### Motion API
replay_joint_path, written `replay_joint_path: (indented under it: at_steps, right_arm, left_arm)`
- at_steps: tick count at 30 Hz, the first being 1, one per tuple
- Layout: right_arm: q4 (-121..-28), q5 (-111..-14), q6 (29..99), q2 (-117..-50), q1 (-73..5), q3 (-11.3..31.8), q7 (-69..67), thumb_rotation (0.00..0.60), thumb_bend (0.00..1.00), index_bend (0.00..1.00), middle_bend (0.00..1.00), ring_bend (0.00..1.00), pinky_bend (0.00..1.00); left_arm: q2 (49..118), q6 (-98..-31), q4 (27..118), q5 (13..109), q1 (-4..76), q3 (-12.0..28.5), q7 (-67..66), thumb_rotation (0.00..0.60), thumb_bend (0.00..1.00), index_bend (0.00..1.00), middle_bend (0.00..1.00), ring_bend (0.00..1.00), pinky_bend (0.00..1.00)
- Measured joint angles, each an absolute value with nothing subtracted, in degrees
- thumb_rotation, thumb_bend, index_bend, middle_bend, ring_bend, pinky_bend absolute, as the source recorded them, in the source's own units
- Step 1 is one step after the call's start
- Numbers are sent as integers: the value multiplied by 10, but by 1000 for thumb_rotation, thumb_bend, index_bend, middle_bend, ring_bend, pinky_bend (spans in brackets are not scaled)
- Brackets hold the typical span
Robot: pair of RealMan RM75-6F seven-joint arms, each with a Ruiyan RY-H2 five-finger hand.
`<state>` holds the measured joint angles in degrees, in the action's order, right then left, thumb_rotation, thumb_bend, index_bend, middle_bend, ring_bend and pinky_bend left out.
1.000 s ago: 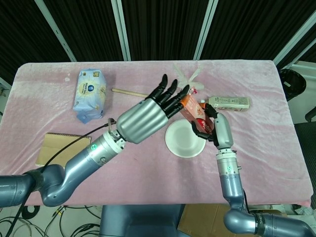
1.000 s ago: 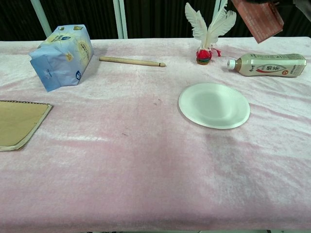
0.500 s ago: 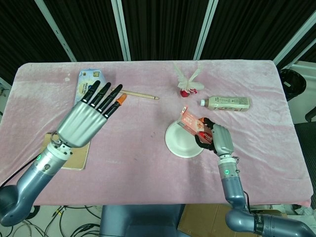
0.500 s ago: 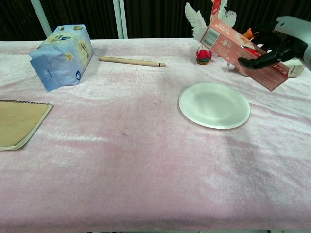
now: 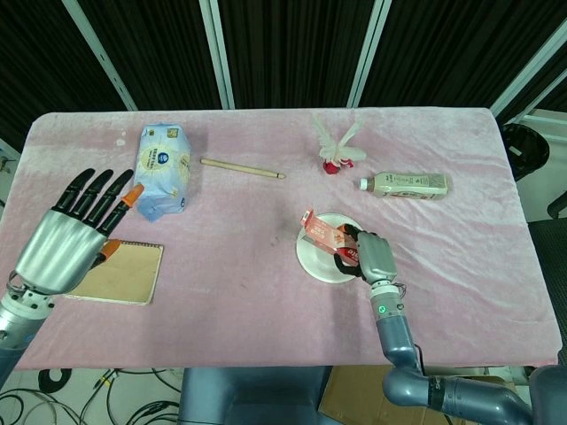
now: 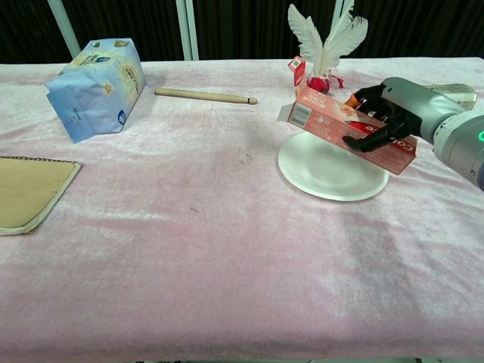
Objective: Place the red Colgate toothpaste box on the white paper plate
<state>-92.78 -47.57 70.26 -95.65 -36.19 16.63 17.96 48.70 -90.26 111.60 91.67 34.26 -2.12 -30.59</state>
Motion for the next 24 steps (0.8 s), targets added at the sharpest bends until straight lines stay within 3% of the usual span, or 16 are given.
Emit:
replay_joint_path:
  at_steps: [2,6,9,18,24]
  right_arm:
    - [-917,-473,699,-963,-365,164,190,600,400,435,366,312,238]
    - [-907,-466,693,-970,-369,161,209,600,306,234,185,114,130]
    - [-906,-467,695,-972,-369,159,216,600,280,110,83,16,105]
    - [-931,-489,709,-955,-358,154,219,600,273,33,25,0,93]
    - [-993,-577,746,-883,-325,124,215,600,259,6,0,0,76]
  left_arm:
    - [486,-909,1106,921,326,-22,-289,600,65,99,51,83,150]
    - [489,-912,1083,919,299,-21,-258,600,62,99,44,77,140]
    - [493,-912,1079,915,286,-18,-245,600,61,99,43,76,134]
    - [523,-920,1080,917,244,-21,-221,600,61,99,44,76,123]
    - [569,-950,1044,925,191,-29,-190,600,55,80,19,51,78]
